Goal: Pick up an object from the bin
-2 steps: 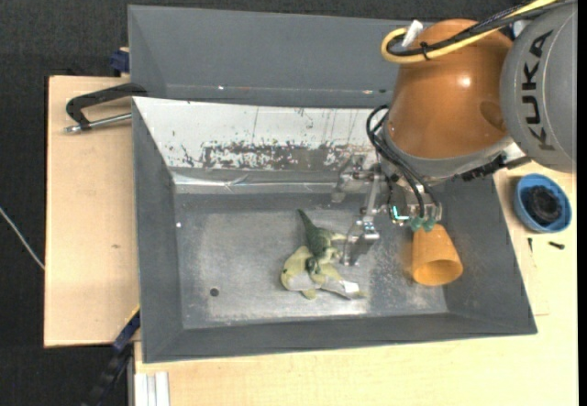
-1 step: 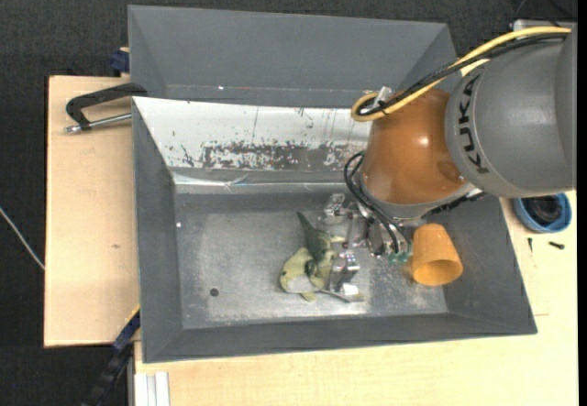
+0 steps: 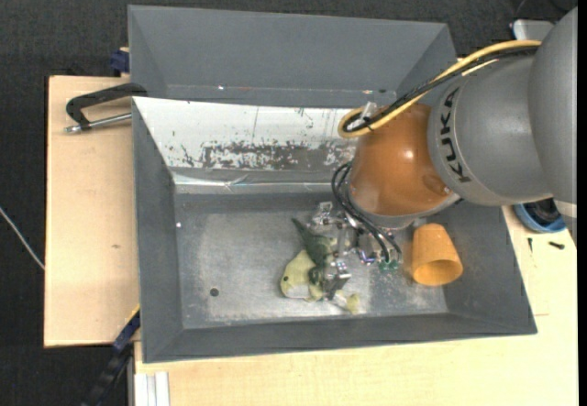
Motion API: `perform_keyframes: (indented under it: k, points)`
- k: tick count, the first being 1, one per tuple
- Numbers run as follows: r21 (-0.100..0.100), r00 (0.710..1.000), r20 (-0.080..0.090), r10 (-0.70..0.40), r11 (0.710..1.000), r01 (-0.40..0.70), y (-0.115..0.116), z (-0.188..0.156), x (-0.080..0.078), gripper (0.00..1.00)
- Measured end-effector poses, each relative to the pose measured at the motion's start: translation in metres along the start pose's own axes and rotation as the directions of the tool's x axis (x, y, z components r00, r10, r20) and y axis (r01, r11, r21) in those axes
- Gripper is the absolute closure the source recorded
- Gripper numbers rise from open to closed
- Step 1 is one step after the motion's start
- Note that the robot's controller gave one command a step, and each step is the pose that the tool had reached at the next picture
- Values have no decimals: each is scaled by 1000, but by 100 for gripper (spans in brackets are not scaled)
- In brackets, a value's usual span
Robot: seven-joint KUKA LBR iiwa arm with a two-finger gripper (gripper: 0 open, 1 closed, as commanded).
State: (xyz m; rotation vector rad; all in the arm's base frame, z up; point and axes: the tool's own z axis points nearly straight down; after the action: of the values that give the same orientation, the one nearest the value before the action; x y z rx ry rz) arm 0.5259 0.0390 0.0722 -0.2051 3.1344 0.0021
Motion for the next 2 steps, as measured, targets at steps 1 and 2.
perform_keyframes:
  k: [1, 2]
  points:
    - [0, 1000, 2, 0, 1000, 0, 0, -1, 0, 100]
    - [4, 994, 15, -105, 994, 105, -23, -118, -25, 100]
